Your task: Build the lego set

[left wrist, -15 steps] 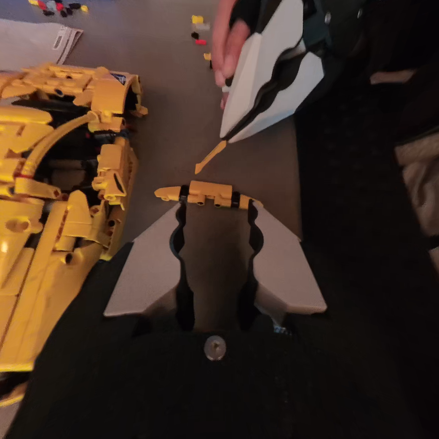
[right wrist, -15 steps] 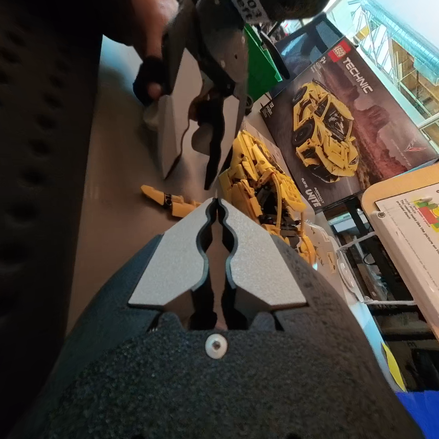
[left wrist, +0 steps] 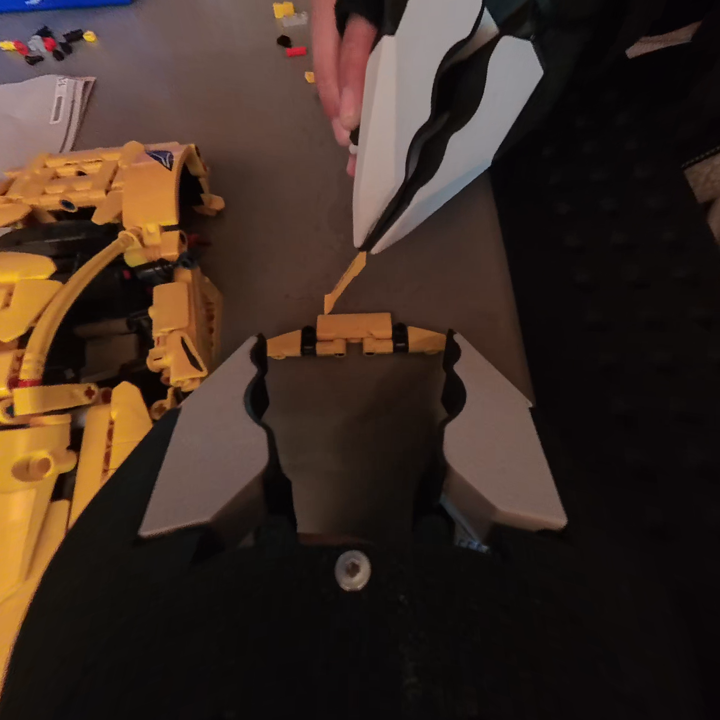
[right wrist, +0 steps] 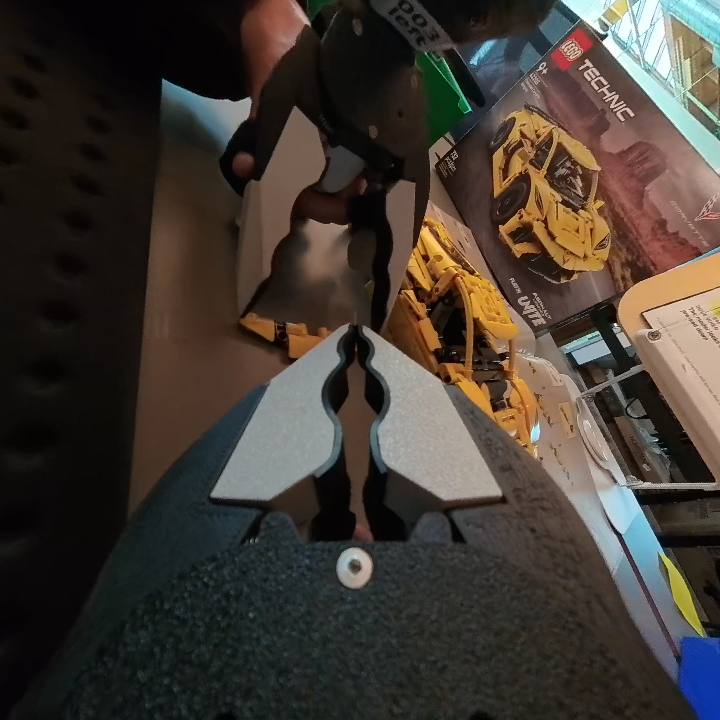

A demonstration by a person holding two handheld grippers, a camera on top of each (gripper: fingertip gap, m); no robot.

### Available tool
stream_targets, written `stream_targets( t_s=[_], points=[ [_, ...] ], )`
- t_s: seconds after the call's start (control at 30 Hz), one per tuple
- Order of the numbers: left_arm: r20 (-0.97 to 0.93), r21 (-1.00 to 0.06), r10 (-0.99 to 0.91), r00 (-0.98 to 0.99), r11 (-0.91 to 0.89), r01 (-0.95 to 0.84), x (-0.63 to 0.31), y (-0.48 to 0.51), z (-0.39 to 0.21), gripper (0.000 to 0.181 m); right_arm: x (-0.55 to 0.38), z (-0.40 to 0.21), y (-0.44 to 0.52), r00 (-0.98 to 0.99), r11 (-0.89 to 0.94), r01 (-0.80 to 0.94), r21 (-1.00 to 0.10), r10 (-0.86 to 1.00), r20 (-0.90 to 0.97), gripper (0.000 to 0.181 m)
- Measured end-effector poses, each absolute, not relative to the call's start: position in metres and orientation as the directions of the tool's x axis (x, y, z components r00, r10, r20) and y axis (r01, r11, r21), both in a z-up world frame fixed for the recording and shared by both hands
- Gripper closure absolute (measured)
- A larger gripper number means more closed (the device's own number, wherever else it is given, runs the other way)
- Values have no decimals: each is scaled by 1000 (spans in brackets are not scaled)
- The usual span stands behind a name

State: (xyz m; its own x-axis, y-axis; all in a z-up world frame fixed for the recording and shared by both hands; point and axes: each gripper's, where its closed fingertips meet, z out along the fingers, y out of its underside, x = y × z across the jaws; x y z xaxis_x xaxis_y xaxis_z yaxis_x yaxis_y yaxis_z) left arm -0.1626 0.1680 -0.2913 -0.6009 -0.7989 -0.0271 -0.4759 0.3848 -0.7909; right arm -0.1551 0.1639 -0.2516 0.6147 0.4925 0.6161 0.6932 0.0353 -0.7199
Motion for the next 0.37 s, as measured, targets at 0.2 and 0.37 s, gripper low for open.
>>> stream_targets(
  t_s=[0.2,0.37],
  points=[
    [11,-780,-803,-596,367,-507,-162,168,-294,91,-155,-252,165,606,40,704,-710,487,628,181],
    [24,-781,-811,-585,350,-517,-161,170,-294,91,-161,-250,166,569,84,734,-674,466,677,181]
  ],
)
